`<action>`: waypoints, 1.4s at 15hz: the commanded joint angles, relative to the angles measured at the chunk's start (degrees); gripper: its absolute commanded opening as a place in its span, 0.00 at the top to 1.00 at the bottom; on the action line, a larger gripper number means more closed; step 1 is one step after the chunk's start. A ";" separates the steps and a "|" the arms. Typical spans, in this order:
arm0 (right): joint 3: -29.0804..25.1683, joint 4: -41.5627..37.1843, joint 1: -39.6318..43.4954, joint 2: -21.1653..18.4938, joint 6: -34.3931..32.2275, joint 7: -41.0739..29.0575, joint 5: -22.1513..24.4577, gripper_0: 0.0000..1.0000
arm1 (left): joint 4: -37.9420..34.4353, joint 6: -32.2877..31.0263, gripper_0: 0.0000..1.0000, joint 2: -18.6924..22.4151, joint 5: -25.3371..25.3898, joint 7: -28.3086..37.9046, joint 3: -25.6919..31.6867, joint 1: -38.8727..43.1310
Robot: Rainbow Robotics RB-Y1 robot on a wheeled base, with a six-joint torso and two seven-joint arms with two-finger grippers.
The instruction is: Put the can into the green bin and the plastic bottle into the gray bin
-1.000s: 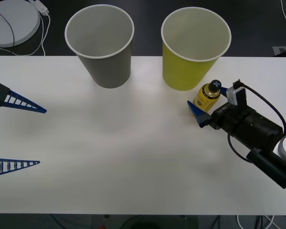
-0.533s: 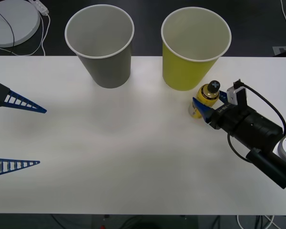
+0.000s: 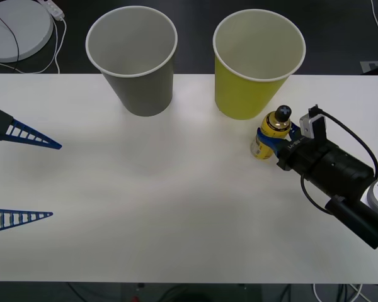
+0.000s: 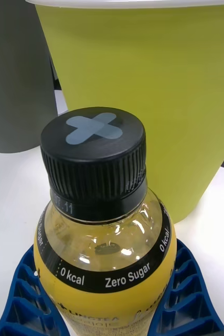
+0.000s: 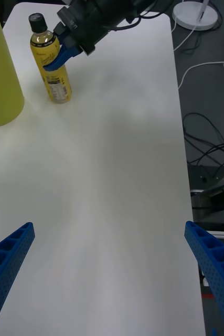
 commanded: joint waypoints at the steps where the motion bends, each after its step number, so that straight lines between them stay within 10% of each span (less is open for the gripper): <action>1: -0.02 -0.02 -0.05 -0.57 0.00 -0.04 -0.12 1.00 | 0.00 0.00 0.00 0.00 0.00 0.00 0.00 0.00; 21: -10.57 -16.19 14.63 -12.88 -10.02 -0.66 -11.46 1.00 | 0.00 0.00 0.00 0.00 0.00 0.00 0.00 0.00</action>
